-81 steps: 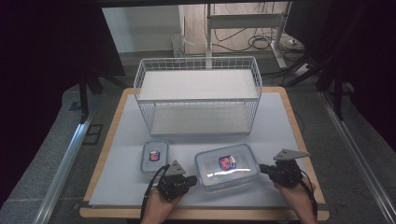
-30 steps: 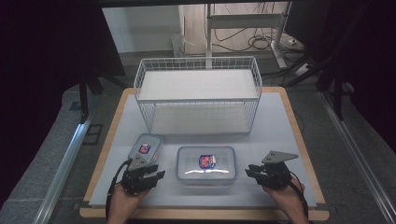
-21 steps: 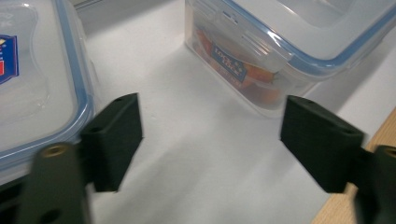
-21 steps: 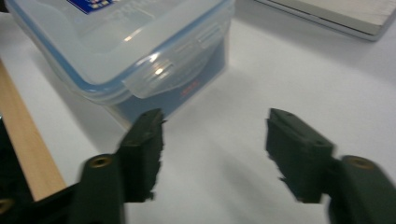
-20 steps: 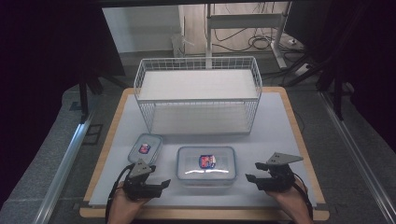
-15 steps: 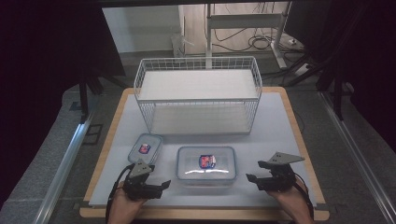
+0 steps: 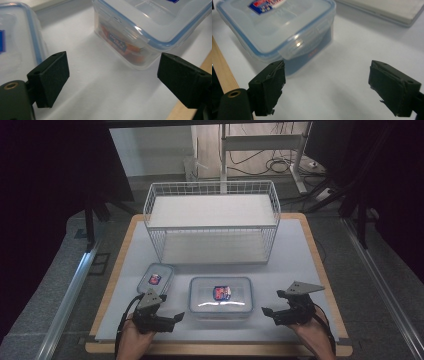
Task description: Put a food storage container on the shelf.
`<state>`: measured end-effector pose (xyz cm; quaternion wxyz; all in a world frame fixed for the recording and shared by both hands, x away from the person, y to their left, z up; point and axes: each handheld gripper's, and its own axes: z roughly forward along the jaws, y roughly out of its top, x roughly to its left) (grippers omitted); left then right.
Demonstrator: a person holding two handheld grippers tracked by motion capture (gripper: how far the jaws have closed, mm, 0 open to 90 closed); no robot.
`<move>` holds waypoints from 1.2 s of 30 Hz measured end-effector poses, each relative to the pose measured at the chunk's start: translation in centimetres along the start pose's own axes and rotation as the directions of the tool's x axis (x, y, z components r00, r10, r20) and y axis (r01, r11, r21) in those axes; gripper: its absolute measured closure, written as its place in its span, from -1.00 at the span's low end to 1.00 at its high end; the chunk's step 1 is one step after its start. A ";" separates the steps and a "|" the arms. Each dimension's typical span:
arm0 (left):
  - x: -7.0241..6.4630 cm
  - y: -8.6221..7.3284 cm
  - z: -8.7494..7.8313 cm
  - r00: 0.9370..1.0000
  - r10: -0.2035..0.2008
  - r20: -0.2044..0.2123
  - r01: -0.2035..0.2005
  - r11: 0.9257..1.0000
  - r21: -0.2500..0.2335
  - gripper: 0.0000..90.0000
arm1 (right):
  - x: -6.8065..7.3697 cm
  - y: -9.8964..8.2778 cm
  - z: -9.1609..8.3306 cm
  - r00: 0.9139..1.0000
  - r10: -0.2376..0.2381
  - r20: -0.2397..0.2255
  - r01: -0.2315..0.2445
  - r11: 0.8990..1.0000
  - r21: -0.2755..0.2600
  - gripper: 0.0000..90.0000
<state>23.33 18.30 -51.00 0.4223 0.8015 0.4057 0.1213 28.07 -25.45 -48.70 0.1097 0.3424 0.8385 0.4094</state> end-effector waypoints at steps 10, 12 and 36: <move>-0.1 2.3 0.8 0.997 -0.006 0.072 0.002 0.999 0.047 -0.89 | 0.7 1.8 0.5 0.995 0.075 -0.065 -0.075 0.997 -0.002 -0.84; 0.3 3.1 1.2 0.990 -0.047 0.133 0.042 0.998 0.044 -0.88 | 0.8 2.1 0.7 0.993 0.077 -0.090 -0.076 0.997 0.012 -0.84; 1.4 4.6 5.6 0.923 -0.213 0.319 0.164 0.971 0.174 -0.75 | 0.1 3.6 6.0 0.915 0.289 -0.280 -0.249 0.953 0.170 -0.67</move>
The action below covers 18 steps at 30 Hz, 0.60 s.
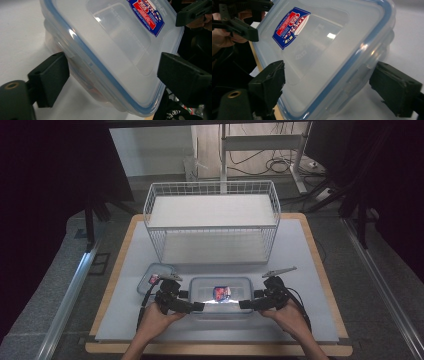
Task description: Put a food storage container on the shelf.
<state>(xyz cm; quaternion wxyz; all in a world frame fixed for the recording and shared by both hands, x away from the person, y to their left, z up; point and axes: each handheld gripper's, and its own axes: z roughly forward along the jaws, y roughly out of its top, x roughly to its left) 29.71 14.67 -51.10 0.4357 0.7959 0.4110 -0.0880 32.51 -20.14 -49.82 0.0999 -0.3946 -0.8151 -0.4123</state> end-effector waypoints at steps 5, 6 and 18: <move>-0.3 -0.7 -1.0 1.000 -0.004 0.001 0.004 0.999 -0.054 -0.48 | -0.2 -0.6 -1.2 0.999 0.033 -0.029 -0.035 0.997 -0.063 -0.31; -0.3 -0.9 -1.2 1.000 -0.009 0.003 0.009 0.998 -0.064 -0.43 | -0.2 -0.8 -1.3 0.999 0.038 -0.035 -0.041 0.996 -0.076 -0.27; 0.0 -2.4 -2.4 0.996 -0.048 0.076 0.059 0.987 -0.151 0.05 | 0.4 -1.8 -2.6 0.998 0.033 -0.059 -0.040 0.993 -0.113 0.04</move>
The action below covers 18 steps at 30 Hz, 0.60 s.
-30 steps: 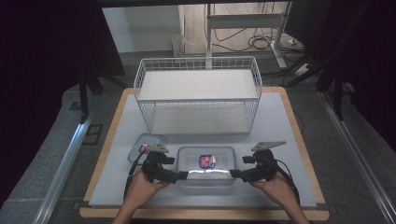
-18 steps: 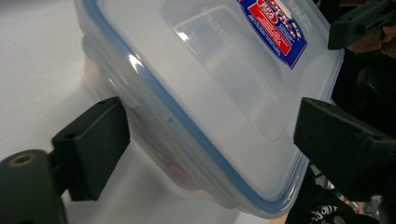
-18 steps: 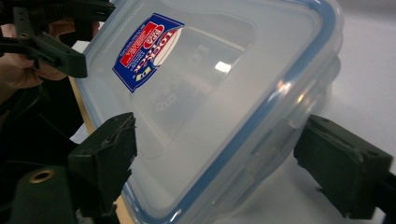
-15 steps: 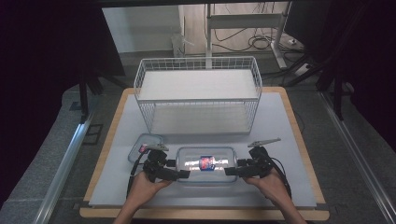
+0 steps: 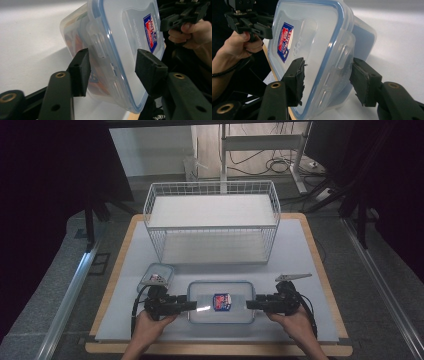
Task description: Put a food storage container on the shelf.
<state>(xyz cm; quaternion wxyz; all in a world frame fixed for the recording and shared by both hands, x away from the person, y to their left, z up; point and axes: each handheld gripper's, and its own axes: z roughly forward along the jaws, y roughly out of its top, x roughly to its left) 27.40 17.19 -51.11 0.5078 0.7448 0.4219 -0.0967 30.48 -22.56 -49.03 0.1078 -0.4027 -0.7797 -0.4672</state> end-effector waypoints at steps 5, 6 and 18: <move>0.2 -0.3 0.0 0.999 -0.030 0.014 0.030 0.999 -0.020 0.08 | -0.3 -0.3 0.0 0.999 0.037 -0.023 -0.037 0.999 -0.006 0.06; 0.2 -0.3 0.0 0.999 -0.035 0.016 0.036 0.999 -0.023 0.08 | -0.4 -0.3 0.0 0.998 0.048 -0.030 -0.048 0.999 -0.006 0.06; 0.3 -0.3 -0.2 0.997 -0.074 0.028 0.075 0.996 -0.038 0.14 | -0.9 -0.5 -0.1 0.988 0.139 -0.068 -0.139 0.990 0.001 0.15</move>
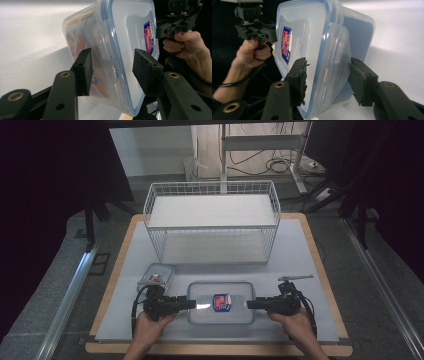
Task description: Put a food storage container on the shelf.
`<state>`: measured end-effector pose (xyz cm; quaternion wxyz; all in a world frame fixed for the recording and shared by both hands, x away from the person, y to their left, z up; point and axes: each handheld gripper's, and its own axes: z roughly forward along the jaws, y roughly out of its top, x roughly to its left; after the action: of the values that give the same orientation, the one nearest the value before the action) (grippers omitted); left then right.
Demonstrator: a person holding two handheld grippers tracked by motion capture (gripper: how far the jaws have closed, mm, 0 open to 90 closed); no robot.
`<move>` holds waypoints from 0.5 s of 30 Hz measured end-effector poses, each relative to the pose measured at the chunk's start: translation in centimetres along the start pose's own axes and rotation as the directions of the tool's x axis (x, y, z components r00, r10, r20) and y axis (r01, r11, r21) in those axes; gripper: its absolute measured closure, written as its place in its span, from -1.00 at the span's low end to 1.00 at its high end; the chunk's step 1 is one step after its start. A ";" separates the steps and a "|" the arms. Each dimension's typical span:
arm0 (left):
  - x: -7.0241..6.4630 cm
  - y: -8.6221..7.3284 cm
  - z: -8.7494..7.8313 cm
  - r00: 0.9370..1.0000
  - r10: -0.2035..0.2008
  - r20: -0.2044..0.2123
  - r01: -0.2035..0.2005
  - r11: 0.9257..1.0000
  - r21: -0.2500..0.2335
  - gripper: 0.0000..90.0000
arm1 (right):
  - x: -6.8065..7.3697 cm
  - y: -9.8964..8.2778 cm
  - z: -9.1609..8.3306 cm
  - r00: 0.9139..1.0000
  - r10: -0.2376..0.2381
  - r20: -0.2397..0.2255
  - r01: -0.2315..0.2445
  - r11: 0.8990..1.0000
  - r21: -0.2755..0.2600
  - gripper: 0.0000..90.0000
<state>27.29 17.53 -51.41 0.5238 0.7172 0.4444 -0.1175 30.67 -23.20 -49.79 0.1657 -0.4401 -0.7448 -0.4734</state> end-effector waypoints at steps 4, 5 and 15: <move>0.0 0.1 0.0 1.000 -0.002 -0.003 0.002 1.000 -0.004 0.15 | 0.1 -0.1 -0.1 1.000 0.003 0.001 -0.003 1.000 -0.011 0.18; -0.1 0.2 -0.1 1.000 -0.001 -0.011 0.001 1.000 -0.017 0.16 | 0.2 -0.1 -0.1 1.000 -0.002 0.005 0.002 1.000 -0.014 0.19; -0.5 0.9 -0.5 0.999 0.014 -0.035 -0.016 0.999 -0.037 0.16 | 1.2 0.5 -0.2 0.997 -0.065 0.038 0.067 0.996 -0.052 0.19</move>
<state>27.50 17.61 -50.33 0.5304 0.7124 0.4502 -0.0928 30.37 -22.69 -48.56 0.1245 -0.4280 -0.7490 -0.4902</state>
